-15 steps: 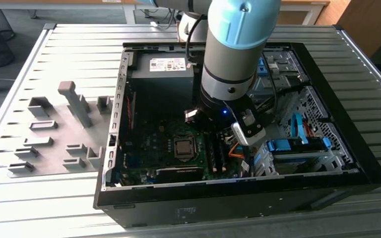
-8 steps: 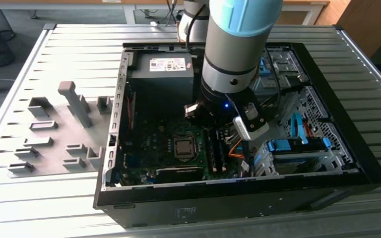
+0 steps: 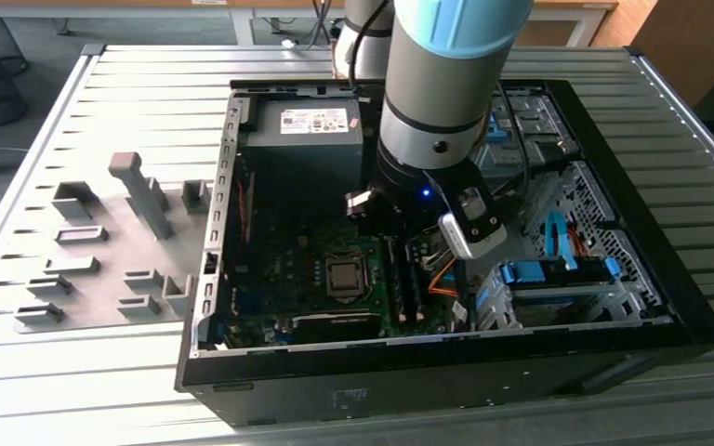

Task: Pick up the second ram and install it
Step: 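Press down the second ram until it locks into place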

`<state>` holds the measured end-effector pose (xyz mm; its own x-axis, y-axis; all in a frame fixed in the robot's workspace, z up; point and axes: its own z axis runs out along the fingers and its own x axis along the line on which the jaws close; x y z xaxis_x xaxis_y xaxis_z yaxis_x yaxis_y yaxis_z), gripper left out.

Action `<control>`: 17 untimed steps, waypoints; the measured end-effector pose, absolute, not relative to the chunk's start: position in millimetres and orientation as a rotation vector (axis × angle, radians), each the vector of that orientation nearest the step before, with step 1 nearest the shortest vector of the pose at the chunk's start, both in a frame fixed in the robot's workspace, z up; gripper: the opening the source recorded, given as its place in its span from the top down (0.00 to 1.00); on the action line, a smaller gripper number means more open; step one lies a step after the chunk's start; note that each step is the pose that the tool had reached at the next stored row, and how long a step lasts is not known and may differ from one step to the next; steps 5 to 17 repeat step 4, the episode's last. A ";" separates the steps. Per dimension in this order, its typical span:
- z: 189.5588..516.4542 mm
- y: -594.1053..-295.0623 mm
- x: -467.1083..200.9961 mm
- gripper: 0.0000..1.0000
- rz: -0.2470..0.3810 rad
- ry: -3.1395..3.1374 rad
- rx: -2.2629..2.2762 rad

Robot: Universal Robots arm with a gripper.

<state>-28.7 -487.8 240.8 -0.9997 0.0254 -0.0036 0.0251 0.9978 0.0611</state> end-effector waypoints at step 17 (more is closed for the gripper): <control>241.0 -487.8 -28.7 0.90 0.096 3.136 0.040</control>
